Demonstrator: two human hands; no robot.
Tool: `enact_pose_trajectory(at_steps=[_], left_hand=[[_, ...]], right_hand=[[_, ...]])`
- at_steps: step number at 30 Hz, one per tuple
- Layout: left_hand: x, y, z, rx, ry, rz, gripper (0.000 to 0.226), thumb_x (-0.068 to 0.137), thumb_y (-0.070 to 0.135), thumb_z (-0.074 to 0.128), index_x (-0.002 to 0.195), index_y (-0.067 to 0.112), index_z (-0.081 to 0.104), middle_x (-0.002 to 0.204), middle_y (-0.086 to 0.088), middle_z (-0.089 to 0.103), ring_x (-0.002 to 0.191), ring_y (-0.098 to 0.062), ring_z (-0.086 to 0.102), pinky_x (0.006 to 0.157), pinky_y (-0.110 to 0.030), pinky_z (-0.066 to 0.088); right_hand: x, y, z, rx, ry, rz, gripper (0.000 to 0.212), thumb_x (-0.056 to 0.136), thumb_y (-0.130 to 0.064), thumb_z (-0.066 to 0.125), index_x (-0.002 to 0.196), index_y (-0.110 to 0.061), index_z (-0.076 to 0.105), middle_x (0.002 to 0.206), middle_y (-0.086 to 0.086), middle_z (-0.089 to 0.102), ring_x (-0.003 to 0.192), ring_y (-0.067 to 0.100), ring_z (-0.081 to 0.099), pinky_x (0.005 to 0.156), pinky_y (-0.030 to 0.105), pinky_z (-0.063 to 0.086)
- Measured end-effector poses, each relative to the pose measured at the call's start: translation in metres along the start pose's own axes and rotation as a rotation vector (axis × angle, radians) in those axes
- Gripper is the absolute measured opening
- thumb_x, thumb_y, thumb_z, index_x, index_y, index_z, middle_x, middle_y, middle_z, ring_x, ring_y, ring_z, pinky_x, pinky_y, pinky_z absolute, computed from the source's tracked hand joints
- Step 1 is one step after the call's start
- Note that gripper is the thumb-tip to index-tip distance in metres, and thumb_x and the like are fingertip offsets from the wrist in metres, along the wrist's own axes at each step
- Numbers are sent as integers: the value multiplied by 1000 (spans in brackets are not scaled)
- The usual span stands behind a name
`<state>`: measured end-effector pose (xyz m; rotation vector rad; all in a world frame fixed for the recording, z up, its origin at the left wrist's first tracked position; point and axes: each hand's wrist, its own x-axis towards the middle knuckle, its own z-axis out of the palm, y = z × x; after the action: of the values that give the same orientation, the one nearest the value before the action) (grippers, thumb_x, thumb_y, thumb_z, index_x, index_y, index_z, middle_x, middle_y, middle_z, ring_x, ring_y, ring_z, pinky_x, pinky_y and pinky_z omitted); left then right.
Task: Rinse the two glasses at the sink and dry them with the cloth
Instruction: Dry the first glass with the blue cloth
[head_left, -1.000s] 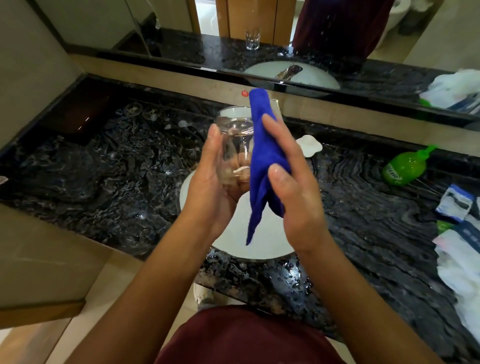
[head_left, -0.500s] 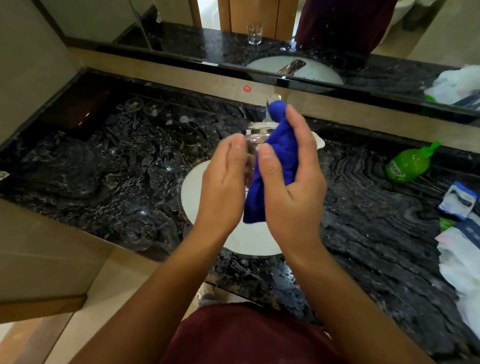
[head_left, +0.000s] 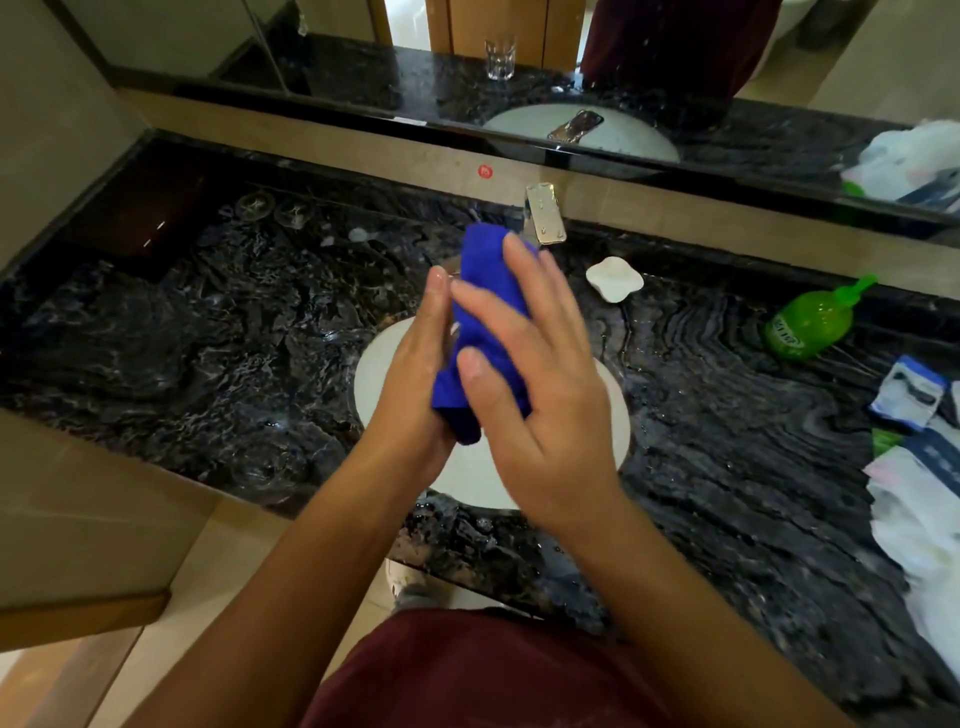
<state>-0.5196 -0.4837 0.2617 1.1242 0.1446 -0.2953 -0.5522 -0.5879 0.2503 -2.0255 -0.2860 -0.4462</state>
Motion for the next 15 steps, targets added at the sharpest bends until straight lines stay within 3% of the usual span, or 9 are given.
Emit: enact_pose_trajectory(at_steps=[2, 4, 6, 7, 9, 12, 15], left_hand=[[-1, -2, 5, 36, -12, 51, 56, 103, 49, 35, 137, 12, 61, 128, -13, 73, 120, -23, 69, 95, -31, 58], [-3, -5, 9, 67, -30, 65, 57, 99, 49, 37, 134, 11, 62, 123, -12, 75, 116, -22, 71, 93, -32, 59], [-5, -5, 13, 35, -45, 28, 63, 96, 54, 40, 137, 11, 61, 127, -14, 73, 119, -24, 70, 99, -36, 58], [-4, -5, 12, 14, -40, 24, 65, 96, 55, 41, 139, 9, 60, 129, -16, 72, 121, -26, 69, 102, -39, 56], [-2, -2, 7, -3, 2, 57, 65, 101, 54, 41, 138, 4, 59, 126, -18, 71, 119, -29, 68, 102, -41, 54], [3, 3, 1, 47, 93, 133, 56, 108, 48, 35, 132, 5, 62, 117, -15, 72, 107, -24, 71, 91, -34, 57], [6, 5, -2, 57, 156, 136, 60, 105, 53, 38, 135, 7, 62, 120, -23, 69, 103, -21, 72, 83, -26, 58]], right_hand=[[19, 3, -11, 72, 4, 59, 42, 102, -23, 57, 144, -22, 58, 164, 2, 39, 153, 15, 35, 123, 38, 34], [38, 5, -23, 257, 17, 196, 39, 102, -25, 56, 141, -24, 61, 147, -2, 59, 128, 4, 57, 109, 35, 47], [49, 5, -26, 372, 51, 280, 36, 103, -27, 54, 138, -24, 63, 125, -7, 70, 104, 1, 63, 97, 28, 49], [48, 4, -23, 376, 68, 285, 36, 105, -27, 53, 140, -25, 62, 122, -9, 70, 103, 1, 63, 97, 27, 49], [35, -2, -13, 340, 78, 268, 42, 106, -26, 52, 148, -26, 53, 136, -6, 64, 119, 4, 61, 106, 30, 48], [-1, -10, 8, 220, 57, 191, 52, 108, -19, 50, 158, -20, 36, 169, 4, 28, 153, 6, 30, 119, 22, 32], [-28, -12, 24, 206, 30, 158, 55, 107, -18, 50, 159, -18, 32, 174, 4, 11, 159, 13, 17, 124, 41, 33]])
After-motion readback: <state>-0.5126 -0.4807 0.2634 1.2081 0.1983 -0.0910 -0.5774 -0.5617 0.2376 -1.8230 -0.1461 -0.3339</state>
